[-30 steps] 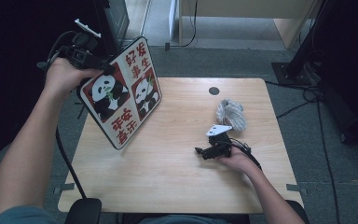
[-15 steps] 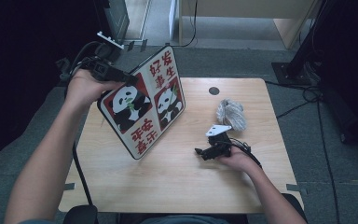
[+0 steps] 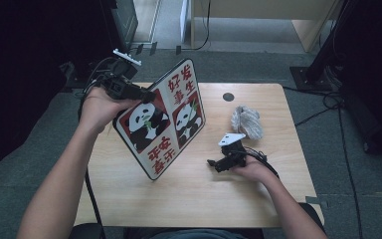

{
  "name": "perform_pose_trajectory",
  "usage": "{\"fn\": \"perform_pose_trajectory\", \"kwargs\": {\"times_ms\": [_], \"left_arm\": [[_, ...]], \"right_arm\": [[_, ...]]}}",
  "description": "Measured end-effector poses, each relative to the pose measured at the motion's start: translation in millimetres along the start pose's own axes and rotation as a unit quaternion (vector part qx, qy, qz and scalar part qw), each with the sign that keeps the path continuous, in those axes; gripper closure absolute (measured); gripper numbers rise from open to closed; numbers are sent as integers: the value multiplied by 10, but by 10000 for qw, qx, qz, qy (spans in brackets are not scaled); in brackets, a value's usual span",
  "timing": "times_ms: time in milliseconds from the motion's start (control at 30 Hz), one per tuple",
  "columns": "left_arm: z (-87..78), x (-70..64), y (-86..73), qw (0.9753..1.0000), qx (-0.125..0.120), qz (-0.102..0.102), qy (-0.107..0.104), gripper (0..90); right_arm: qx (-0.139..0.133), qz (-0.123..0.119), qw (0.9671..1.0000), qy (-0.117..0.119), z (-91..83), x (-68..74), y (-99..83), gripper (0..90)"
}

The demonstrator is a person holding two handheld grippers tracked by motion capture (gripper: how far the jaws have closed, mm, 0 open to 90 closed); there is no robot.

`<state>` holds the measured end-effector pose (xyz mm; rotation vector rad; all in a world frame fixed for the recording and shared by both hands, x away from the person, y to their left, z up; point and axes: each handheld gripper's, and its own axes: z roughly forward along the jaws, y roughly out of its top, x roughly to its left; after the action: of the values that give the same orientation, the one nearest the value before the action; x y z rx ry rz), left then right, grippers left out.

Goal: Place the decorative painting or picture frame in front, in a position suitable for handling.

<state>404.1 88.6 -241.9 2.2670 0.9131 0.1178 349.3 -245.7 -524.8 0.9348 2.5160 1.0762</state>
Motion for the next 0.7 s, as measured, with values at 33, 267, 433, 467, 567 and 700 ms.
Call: {"fn": "perform_pose_trajectory", "kwargs": {"times_ms": [33,267,433,467,567,700], "left_arm": [[-2,-4,-5,10000,-18,-26,10,769],[-20,27,-49,9998,6,-198,75,765],[-27,69,-76,9996,10,-253,86,754],[-26,75,-83,9996,-14,-262,73,750],[-49,97,-100,9994,-117,-317,-8,691],[-65,108,-113,9994,-120,-327,-9,662]], "right_arm": [[0,-1,10000,-1,0,1,0,26],[1,0,10000,-1,0,1,-1,25],[1,0,10000,0,0,1,-1,26],[3,3,10000,-2,-1,1,-1,25],[1,1,10000,-1,0,1,0,25],[2,0,10000,-1,0,1,0,26]]}}
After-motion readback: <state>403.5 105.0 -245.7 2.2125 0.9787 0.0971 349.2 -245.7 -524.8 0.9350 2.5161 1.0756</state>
